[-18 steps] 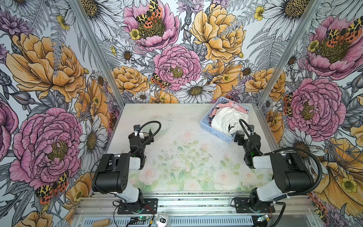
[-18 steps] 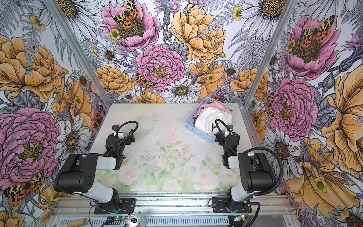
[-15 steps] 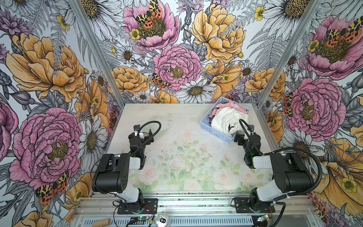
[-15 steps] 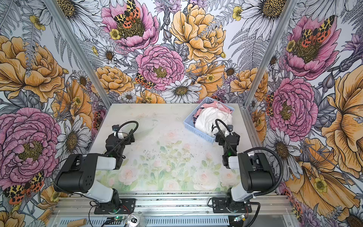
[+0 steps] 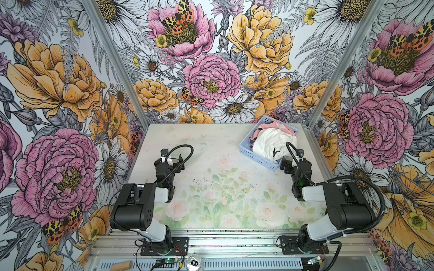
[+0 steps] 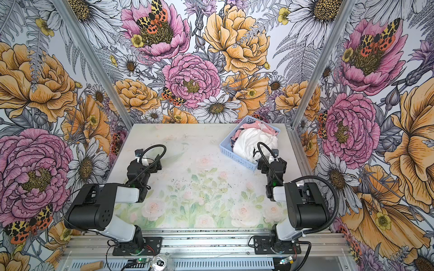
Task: Fold and stack the mixed laundry pile
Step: 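Move both grippers forward from rest toward the blue basket, then lower the right gripper into the basket onto the white T-shirt while the left gripper waits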
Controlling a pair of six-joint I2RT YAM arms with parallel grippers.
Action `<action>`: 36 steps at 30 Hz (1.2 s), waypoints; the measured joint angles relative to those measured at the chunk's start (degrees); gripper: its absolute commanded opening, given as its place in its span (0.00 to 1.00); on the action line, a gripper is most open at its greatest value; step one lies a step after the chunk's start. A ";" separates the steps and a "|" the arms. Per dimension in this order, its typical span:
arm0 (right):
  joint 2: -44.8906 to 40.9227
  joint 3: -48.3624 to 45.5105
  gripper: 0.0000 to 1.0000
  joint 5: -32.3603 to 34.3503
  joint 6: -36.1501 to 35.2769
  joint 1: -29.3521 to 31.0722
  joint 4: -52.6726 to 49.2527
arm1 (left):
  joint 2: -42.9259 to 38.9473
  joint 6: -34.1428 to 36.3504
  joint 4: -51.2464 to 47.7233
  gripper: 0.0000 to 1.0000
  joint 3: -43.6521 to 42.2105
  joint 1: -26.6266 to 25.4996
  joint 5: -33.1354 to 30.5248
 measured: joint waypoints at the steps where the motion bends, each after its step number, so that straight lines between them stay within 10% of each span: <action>1: 0.00 0.00 1.00 0.00 0.00 -0.02 0.00 | 0.00 0.00 0.00 0.99 0.00 -0.02 -0.04; 17: -0.13 0.17 1.00 -0.11 0.22 -0.09 -0.57 | 0.00 0.00 0.00 0.99 0.00 -0.02 -0.44; 28: -12.70 20.26 1.00 3.19 4.15 0.79 -36.02 | -10.34 1.03 -23.04 0.99 11.04 -6.51 -4.92; 36: -5.55 31.76 1.00 -0.68 9.46 3.08 -59.36 | -13.42 -5.42 -42.23 0.99 19.85 -8.66 3.63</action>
